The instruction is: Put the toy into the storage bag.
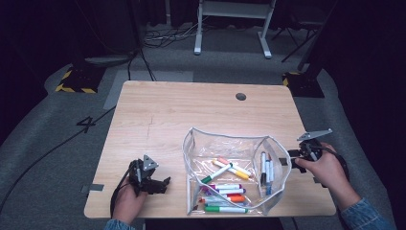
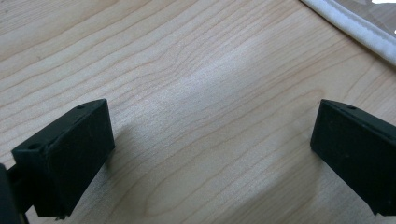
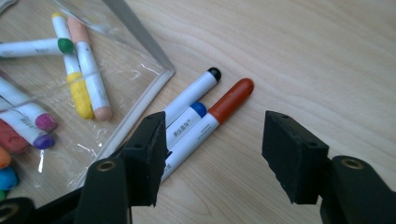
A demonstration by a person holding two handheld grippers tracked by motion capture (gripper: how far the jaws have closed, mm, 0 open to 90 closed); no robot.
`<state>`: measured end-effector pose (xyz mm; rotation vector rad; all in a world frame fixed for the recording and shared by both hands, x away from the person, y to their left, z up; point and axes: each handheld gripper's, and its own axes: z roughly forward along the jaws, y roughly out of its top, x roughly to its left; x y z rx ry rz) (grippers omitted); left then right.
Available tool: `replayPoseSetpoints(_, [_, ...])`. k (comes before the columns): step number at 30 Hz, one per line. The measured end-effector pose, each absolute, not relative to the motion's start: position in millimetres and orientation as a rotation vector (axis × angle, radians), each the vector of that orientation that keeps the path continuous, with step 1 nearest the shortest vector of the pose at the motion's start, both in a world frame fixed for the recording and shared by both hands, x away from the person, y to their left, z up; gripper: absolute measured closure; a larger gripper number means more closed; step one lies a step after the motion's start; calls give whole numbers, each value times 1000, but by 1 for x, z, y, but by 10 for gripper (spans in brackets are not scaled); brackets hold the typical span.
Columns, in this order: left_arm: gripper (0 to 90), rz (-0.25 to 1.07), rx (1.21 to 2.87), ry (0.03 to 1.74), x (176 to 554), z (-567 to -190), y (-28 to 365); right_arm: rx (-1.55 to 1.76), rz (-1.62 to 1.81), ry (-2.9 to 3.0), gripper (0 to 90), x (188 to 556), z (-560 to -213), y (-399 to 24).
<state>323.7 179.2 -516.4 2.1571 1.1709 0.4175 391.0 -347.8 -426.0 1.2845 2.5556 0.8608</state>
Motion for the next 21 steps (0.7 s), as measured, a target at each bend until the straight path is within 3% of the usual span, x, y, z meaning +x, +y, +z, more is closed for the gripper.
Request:
replayPoseSetpoints(13, [0,419,2157,1171,324,-516,179,1314,834,2583,437,397,-476,-336])
replayPoseSetpoints(17, [0,417,2157,1170,324,-516,179,1285,735,2577,524,400,-479,-343])
replayPoseSetpoints(21, [0,418,2157,1171,324,-516,179,1307,633,2552,708,401,-478,-350])
